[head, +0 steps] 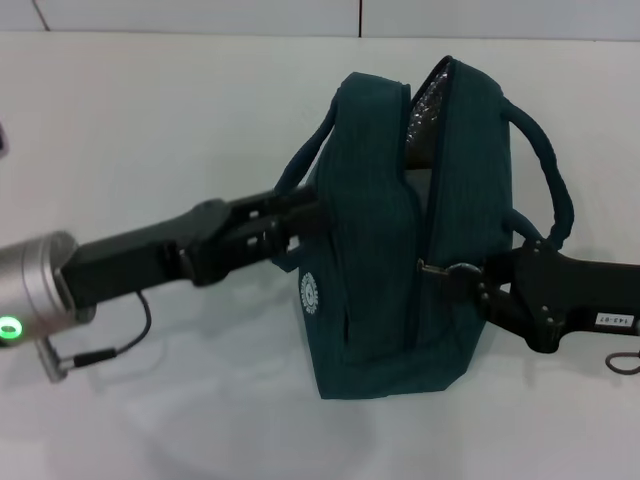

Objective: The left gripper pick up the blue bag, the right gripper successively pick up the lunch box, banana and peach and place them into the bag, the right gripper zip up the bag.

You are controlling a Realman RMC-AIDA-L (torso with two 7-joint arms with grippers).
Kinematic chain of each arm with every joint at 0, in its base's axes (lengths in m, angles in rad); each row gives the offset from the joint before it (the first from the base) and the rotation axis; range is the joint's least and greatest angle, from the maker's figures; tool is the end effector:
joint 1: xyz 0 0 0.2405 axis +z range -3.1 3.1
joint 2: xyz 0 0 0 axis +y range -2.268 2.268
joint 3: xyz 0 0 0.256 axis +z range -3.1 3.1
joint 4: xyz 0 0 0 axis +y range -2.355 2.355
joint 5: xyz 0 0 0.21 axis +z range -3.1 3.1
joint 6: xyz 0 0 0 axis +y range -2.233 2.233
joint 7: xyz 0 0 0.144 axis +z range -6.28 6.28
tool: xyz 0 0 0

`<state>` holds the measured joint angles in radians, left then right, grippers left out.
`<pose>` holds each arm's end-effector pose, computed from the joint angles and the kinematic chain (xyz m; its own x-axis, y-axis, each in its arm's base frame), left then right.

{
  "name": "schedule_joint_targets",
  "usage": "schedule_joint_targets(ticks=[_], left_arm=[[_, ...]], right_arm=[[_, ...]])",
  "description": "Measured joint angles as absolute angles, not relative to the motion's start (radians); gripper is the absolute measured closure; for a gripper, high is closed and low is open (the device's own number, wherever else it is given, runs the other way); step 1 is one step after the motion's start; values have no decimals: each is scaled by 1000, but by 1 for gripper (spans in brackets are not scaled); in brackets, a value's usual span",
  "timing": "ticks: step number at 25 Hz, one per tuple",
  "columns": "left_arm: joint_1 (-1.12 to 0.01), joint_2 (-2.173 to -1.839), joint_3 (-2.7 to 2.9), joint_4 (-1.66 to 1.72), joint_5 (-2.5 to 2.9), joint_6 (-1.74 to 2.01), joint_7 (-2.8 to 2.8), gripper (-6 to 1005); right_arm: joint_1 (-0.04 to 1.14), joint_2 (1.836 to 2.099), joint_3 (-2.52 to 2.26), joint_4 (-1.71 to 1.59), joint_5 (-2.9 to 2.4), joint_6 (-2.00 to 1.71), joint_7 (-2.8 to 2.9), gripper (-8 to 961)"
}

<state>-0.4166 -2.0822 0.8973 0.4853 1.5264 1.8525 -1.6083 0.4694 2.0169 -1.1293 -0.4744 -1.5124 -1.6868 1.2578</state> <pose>-0.2354 0.2708 -0.0051 0.3591 0.5874 0.7252 0.5025 -0.7765 0.3801 0.2406 0.2875 -0.0221 0.6899 -0.3194 -0.6496 -0.3374 -0.9358 0.1018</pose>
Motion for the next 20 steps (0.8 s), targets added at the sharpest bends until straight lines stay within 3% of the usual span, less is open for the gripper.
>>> schedule_joint_targets(ticks=[20], left_arm=[[-388,-2083,902,396,1549,1879,-1483,505]], right_arm=[[469,2018,-1143,-469,-1513,-1669,1254,923]])
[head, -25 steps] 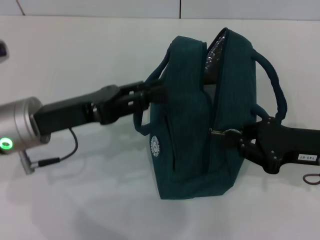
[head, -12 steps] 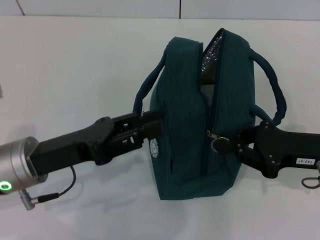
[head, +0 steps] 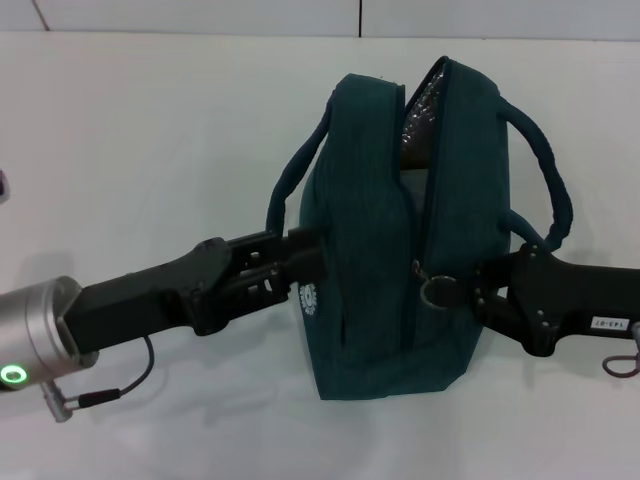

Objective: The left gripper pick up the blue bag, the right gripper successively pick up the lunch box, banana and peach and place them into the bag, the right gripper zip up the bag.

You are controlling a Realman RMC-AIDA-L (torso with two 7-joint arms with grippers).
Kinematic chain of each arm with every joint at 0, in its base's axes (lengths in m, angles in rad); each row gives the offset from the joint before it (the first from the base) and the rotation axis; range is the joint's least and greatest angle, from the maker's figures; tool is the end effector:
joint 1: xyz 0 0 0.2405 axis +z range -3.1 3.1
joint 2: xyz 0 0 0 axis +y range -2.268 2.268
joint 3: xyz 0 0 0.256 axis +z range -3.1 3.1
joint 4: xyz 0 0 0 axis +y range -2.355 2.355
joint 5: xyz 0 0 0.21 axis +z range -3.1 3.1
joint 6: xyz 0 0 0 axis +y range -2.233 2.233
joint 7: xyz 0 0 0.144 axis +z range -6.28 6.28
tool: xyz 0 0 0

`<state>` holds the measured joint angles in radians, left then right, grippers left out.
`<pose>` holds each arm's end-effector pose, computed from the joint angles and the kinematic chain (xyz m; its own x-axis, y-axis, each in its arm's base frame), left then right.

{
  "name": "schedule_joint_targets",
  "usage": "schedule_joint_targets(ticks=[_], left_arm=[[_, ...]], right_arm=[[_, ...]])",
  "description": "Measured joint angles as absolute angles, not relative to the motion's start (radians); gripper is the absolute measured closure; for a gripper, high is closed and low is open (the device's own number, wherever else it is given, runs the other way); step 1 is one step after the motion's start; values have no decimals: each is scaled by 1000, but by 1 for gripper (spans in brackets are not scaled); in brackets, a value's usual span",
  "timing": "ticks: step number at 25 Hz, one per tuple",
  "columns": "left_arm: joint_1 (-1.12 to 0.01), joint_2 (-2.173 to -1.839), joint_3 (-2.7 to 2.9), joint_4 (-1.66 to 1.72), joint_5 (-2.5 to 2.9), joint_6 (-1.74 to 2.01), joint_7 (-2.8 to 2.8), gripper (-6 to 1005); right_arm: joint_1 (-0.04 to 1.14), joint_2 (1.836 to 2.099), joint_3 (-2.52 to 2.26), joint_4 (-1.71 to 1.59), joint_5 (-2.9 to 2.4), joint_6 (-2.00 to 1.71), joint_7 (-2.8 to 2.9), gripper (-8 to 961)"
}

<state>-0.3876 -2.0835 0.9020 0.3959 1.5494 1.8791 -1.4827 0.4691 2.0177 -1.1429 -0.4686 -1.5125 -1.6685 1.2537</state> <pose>-0.2474 0.2495 -0.0175 0.3570 0.5729 0.7378 0.4930 -0.7864 0.3722 0.2424 0.2873 -0.0255 0.6976 -0.3252 -0.6384 -0.3452 -0.9334 0.0983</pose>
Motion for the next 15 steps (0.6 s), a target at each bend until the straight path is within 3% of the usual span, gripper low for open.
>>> schedule_joint_targets(ticks=[15], left_arm=[[-386,-2085,903,345,1605,1874,-1362,503]], right_arm=[[434,2010,-1117,-490,-1501,-1719,1250,946]])
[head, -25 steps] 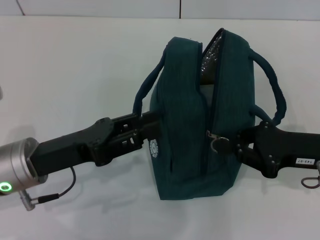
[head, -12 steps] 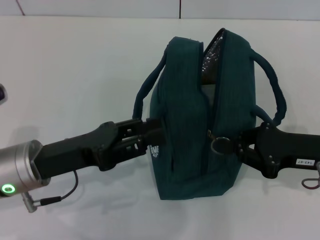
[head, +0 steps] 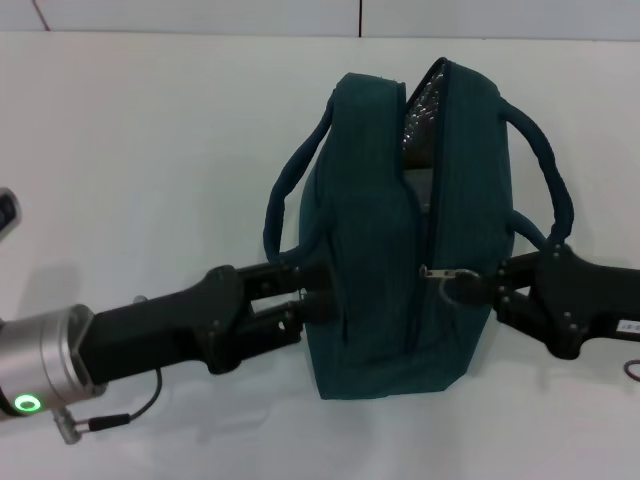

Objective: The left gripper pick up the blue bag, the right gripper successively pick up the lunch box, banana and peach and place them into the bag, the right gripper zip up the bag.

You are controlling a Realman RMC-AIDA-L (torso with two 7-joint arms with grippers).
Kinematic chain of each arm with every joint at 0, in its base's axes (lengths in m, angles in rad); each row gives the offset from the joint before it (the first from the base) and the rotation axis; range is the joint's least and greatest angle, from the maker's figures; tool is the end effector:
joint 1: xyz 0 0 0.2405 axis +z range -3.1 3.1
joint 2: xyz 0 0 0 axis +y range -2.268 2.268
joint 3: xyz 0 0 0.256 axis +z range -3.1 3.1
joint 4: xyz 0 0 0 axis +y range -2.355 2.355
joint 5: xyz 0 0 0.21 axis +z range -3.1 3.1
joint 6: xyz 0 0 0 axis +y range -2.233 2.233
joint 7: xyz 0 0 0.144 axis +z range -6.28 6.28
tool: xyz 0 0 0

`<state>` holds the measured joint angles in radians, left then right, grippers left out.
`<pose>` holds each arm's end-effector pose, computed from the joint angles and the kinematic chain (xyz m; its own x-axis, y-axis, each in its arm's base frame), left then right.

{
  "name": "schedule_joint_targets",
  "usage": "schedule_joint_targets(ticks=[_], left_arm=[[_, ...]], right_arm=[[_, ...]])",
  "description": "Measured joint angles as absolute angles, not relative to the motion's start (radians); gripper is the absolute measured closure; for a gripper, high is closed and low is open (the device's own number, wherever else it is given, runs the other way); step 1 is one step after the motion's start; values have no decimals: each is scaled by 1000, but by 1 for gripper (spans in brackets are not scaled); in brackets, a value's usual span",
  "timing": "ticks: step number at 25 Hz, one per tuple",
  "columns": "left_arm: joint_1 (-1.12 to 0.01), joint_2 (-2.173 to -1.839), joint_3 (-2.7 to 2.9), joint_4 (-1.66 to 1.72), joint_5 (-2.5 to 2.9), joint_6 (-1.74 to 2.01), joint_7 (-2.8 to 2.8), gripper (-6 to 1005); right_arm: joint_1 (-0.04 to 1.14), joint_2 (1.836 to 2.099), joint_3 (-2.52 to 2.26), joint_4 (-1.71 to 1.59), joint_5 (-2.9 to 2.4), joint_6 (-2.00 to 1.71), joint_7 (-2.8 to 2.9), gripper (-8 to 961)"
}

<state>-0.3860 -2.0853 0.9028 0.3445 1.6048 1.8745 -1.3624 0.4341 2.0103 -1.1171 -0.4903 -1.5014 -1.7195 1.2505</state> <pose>-0.2526 0.2385 -0.0294 0.4111 0.5389 0.7352 0.4715 -0.8160 0.3345 0.2472 0.2799 -0.0141 0.6739 -0.3128 -0.6694 -0.3398 -0.9357 0.0952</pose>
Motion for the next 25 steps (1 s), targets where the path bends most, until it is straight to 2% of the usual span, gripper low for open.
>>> schedule_joint_targets(ticks=[6,16,25], left_arm=[[-392,-2088,926,275,1620,1861,-1223,503],[-407,-2097,955,200,1616,1811,-1109,502],[-441,-2102,950,122,1572,1754,-1041,502]], right_arm=[[437,2012,-1056,-505,-1500,-1785,1250,945],[520,2026,-1049,-483,-1477,-1767,1250,941],[571,2028,-1063,-421,-1345,-1759,1234,935]])
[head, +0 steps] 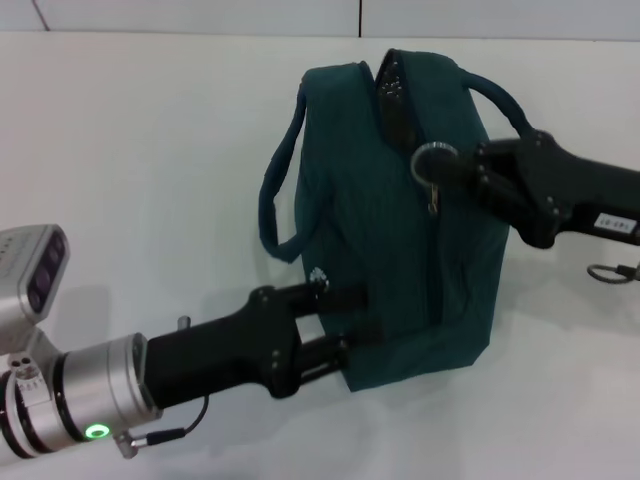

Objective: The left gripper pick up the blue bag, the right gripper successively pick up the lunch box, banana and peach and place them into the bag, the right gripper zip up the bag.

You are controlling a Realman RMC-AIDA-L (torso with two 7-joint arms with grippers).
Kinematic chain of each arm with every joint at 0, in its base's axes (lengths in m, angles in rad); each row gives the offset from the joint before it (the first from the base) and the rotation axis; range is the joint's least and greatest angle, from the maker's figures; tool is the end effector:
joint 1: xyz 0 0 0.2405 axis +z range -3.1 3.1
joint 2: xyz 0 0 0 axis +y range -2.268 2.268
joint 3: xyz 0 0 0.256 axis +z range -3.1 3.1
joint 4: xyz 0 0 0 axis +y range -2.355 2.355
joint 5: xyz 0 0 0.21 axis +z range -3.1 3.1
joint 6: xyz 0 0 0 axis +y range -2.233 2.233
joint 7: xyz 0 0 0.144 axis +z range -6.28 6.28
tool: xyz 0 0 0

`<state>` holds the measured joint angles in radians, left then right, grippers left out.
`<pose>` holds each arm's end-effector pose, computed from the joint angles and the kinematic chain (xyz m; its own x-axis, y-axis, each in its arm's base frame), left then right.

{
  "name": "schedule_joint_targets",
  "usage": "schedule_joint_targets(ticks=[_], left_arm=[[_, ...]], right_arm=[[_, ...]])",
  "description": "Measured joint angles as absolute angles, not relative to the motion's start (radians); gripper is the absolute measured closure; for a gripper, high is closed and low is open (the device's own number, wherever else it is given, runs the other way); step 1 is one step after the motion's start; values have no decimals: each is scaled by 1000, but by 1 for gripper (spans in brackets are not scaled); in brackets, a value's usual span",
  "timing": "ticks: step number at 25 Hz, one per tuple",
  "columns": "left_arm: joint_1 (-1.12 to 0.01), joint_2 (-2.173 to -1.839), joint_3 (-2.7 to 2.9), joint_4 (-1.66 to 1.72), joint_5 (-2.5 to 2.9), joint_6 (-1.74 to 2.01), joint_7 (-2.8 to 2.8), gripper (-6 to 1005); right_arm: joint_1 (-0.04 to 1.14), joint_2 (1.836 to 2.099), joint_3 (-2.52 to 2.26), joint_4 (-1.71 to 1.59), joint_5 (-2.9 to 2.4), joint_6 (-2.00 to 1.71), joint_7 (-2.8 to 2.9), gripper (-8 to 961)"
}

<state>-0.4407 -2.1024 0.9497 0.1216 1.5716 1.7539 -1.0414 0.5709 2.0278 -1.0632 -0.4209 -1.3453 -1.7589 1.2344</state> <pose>-0.2521 0.2299 -0.0699 0.4730 0.4344 0.7665 0.4628 -0.8628 0.2034 0.1985 0.3148 -0.0034 0.5465 -0.2138 -0.8097 -0.2632 -0.9617 0.0763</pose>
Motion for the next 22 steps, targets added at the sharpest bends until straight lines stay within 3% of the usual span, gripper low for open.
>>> schedule_joint_targets(ticks=[22], left_arm=[[-478,-2108,949,0,1373,1625,-919,504]], right_arm=[[615,2028,-1077,-337,-1334,-1713,1147,922]])
